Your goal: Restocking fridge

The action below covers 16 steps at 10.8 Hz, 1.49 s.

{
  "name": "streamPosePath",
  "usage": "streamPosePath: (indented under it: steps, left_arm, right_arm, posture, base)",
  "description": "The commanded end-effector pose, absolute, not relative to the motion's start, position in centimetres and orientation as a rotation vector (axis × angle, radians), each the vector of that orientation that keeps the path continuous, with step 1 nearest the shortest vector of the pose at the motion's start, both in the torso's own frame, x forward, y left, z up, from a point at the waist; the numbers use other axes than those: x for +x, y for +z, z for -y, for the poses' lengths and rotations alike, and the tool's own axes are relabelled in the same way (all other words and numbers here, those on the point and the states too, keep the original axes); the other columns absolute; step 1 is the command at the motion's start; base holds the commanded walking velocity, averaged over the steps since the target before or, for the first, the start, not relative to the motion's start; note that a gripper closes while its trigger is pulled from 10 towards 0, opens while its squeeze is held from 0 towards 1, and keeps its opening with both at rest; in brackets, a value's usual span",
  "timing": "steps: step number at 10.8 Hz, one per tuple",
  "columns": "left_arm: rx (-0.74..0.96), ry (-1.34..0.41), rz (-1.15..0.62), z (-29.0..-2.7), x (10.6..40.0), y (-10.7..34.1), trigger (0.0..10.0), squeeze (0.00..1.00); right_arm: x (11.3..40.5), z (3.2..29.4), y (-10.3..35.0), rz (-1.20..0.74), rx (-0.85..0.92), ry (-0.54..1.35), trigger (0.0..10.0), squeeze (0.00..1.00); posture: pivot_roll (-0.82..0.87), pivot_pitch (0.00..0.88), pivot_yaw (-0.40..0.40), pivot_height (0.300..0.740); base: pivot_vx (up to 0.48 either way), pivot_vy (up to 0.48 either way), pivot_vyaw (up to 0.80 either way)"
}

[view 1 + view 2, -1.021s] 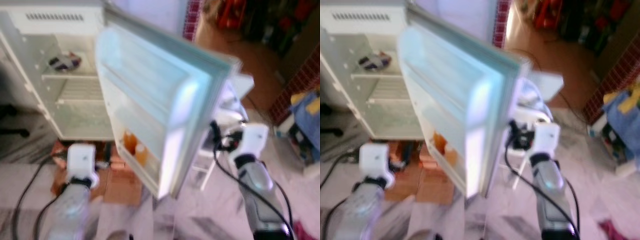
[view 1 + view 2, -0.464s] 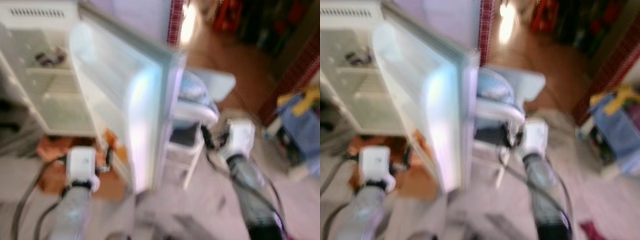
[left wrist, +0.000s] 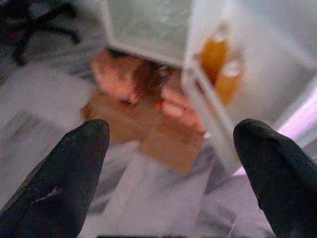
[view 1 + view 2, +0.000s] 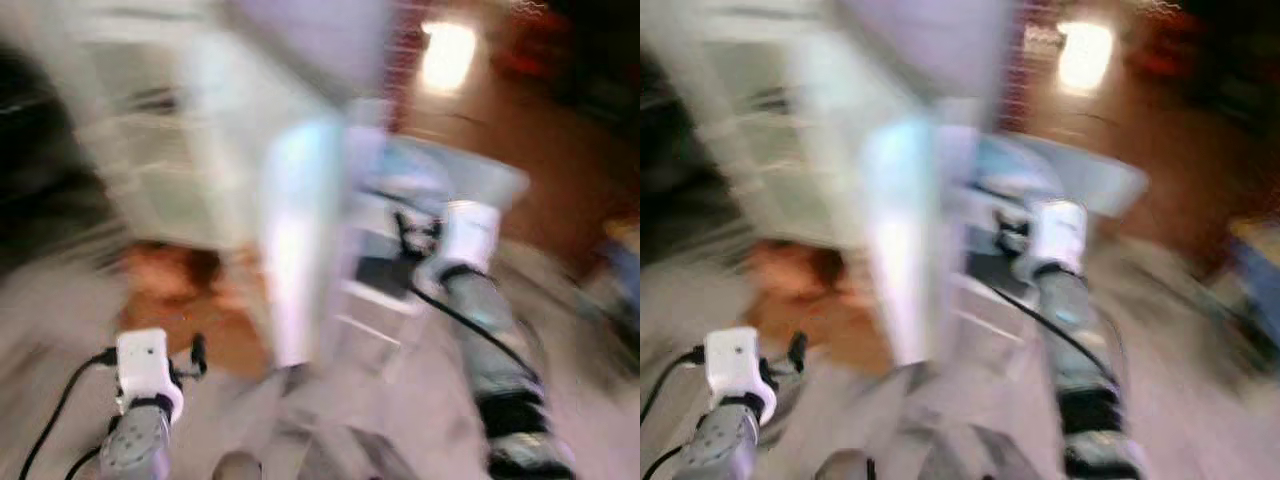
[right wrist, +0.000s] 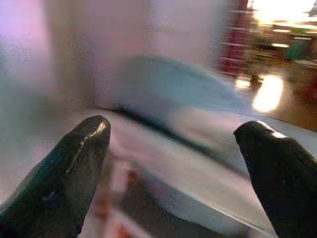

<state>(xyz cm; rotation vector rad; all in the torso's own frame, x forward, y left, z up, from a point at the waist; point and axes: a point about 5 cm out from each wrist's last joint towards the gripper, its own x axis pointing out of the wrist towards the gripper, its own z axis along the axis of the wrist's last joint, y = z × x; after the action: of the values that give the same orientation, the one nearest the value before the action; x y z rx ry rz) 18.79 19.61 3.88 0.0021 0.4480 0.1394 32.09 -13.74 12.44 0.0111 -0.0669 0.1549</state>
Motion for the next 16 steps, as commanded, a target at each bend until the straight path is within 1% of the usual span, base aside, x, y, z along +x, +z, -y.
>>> streamPosePath:
  steps: [1, 2, 4, 5, 6, 7, 8, 9, 10, 11, 12, 13, 14, 15, 16]
  left_arm:
    - [0.013, 0.102, -0.470, -19.2, 19.1, 3.9, 10.0, 0.00]
    - [0.030, 0.077, -0.504, -19.0, 19.4, 3.7, 10.0, 0.00]
    - [0.041, 0.056, -0.514, -18.7, 19.6, 3.7, 10.0, 0.00]
    - [0.048, 0.063, -0.520, -18.7, 19.6, 3.6, 10.0, 0.00]
    - [0.052, 0.067, -0.522, -18.8, 19.5, 3.6, 10.0, 0.00]
    - [0.048, 0.077, -0.529, -18.9, 19.4, 3.6, 10.0, 0.00]
    - [0.046, 0.078, -0.531, -18.9, 19.5, 3.6, 10.0, 0.00]
    - [0.050, 0.070, -0.531, -18.8, 19.6, 3.5, 10.0, 0.00]
    - [0.055, 0.063, -0.529, -18.9, 19.8, 3.6, 10.0, 0.00]
    - [0.067, 0.056, -0.510, -19.1, 20.1, 3.8, 10.0, 0.00]
    - [0.137, 0.039, -0.472, -19.5, 20.8, 4.3, 10.0, 0.00]
    - [0.159, 0.049, -0.456, -19.9, 21.6, 4.6, 10.0, 0.00]
    - [0.180, 0.063, -0.441, -20.3, 22.1, 4.7, 10.0, 0.00]
    - [0.226, 0.107, -0.418, -21.4, 23.3, 4.9, 10.0, 0.00]
    - [0.250, 0.170, -0.401, -22.6, 24.2, 5.1, 10.0, 0.00]
  right_arm:
    - [32.5, 13.1, 12.3, 0.056, -0.008, 0.183, 10.0, 0.00]
    - [33.5, 11.8, 12.4, 0.050, -0.013, 0.170, 10.0, 0.00]
    - [35.0, 7.9, 13.9, 0.061, 0.047, 0.250, 10.0, 0.00]
    - [33.6, 3.1, 15.5, 0.025, 0.310, 0.605, 10.0, 0.00]
    - [29.9, 0.8, 18.0, 0.009, 0.571, 1.024, 10.0, 0.00]
    - [23.9, 1.8, 21.2, 0.074, 0.677, 1.519, 10.0, 0.00]
    - [24.2, 2.8, 19.0, 0.016, 0.555, 1.454, 10.0, 0.00]
    - [25.6, 3.6, 16.5, -0.052, 0.447, 1.312, 10.0, 0.00]
    - [27.5, 4.7, 13.8, -0.106, 0.314, 1.110, 10.0, 0.00]
    - [29.0, 6.7, 10.9, -0.154, 0.113, 0.906, 10.0, 0.00]
    - [29.5, 8.9, 9.6, -0.155, 0.016, 0.743, 10.0, 0.00]
    - [28.8, 11.1, 9.7, -0.184, 0.026, 0.652, 10.0, 0.00]
    - [28.6, 12.3, 10.0, -0.155, 0.022, 0.571, 10.0, 0.00]
    - [28.3, 14.0, 10.6, -0.125, 0.044, 0.455, 10.0, 0.00]
    - [28.4, 14.7, 10.7, -0.093, 0.038, 0.388, 10.0, 0.00]
  posture:
    - [0.13, 0.035, -0.024, 0.740]
    - [0.13, 0.030, -0.020, 0.740]
    - [0.15, 0.023, -0.026, 0.740]
    - [0.17, 0.020, -0.040, 0.740]
    - [0.17, 0.020, -0.042, 0.740]
    - [0.17, 0.018, -0.052, 0.740]
    - [0.16, 0.018, -0.048, 0.740]
    - [0.16, 0.017, -0.043, 0.740]
    - [0.16, 0.018, -0.036, 0.740]
    - [0.15, 0.020, -0.033, 0.740]
    - [0.15, 0.021, -0.033, 0.740]
    - [0.14, 0.022, -0.033, 0.740]
    - [0.13, 0.020, -0.032, 0.740]
    - [0.13, 0.018, -0.031, 0.740]
    - [0.12, 0.015, -0.030, 0.740]
  base:
    - [0.000, 0.000, 0.79]
    - [0.000, 0.000, 0.79]
    - [0.000, 0.000, 0.00]
    - [0.000, 0.000, 0.00]
    - [0.000, 0.000, 0.00]
    - [0.000, 0.000, 0.00]
    - [0.000, 0.000, 0.00]
    - [0.000, 0.000, 0.00]
    - [0.000, 0.000, 0.00]
    - [0.000, 0.000, 0.00]
    - [0.000, 0.000, 0.00]
    - [0.000, 0.000, 0.00]
    - [0.000, 0.000, 0.00]
    - [0.000, 0.000, 0.00]
    - [0.000, 0.000, 0.00]
